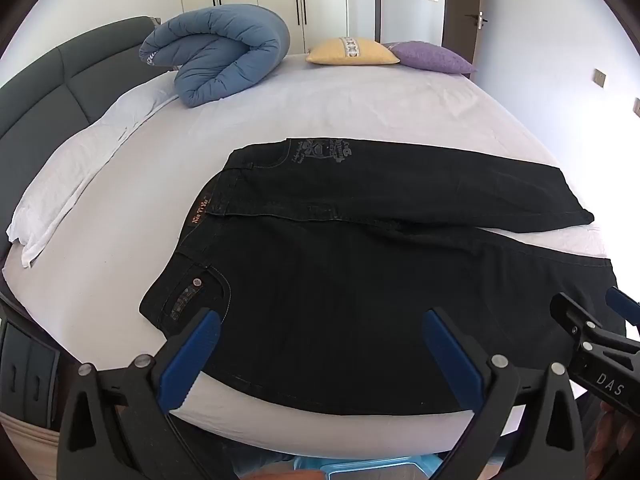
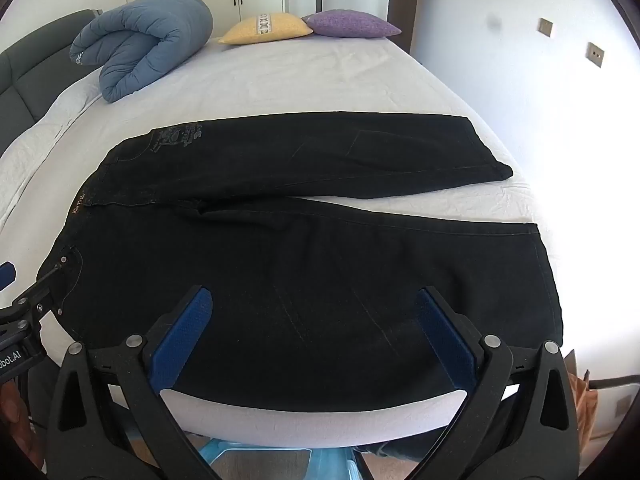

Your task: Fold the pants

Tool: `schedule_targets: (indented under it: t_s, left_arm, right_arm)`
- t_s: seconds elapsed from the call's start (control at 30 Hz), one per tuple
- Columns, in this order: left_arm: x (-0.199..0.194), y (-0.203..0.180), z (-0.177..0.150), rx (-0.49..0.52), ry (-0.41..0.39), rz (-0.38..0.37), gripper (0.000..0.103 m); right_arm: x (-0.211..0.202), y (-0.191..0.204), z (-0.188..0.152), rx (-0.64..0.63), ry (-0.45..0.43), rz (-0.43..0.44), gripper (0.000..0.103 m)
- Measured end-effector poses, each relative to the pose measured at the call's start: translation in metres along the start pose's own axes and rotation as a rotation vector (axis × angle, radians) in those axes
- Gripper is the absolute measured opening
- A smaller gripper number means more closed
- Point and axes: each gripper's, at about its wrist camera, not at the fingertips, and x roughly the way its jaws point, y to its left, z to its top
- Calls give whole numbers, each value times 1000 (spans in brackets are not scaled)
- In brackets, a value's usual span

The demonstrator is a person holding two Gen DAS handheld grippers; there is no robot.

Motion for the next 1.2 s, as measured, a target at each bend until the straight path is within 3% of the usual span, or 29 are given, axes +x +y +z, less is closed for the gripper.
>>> schedule_targets:
  t_s: [1.2]
  left_arm:
    - [3, 9, -5, -13, 7, -3, 103]
  right_arm:
    - [5, 10, -6, -8, 8, 17, 103]
